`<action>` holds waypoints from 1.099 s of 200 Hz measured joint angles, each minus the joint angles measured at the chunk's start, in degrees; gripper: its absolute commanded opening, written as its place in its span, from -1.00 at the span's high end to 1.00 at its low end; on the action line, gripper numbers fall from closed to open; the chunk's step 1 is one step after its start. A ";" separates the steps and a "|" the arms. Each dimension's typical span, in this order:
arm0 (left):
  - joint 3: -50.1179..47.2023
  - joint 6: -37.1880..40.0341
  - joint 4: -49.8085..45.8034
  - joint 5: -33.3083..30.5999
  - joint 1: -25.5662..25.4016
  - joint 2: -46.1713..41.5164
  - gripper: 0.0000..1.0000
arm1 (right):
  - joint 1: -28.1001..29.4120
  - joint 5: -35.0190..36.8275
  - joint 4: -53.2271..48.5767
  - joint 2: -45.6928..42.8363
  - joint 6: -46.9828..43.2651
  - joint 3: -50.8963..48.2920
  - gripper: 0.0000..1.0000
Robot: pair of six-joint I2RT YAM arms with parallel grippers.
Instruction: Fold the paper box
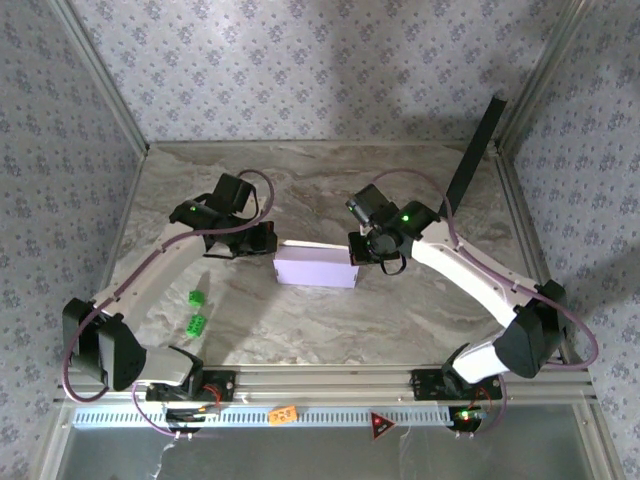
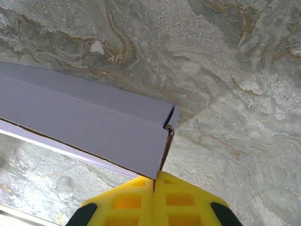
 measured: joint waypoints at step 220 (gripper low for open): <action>-5.51 7.26 -1.64 -4.17 -0.20 -2.75 0.89 | 1.38 -0.11 8.11 -2.23 0.48 -6.21 1.00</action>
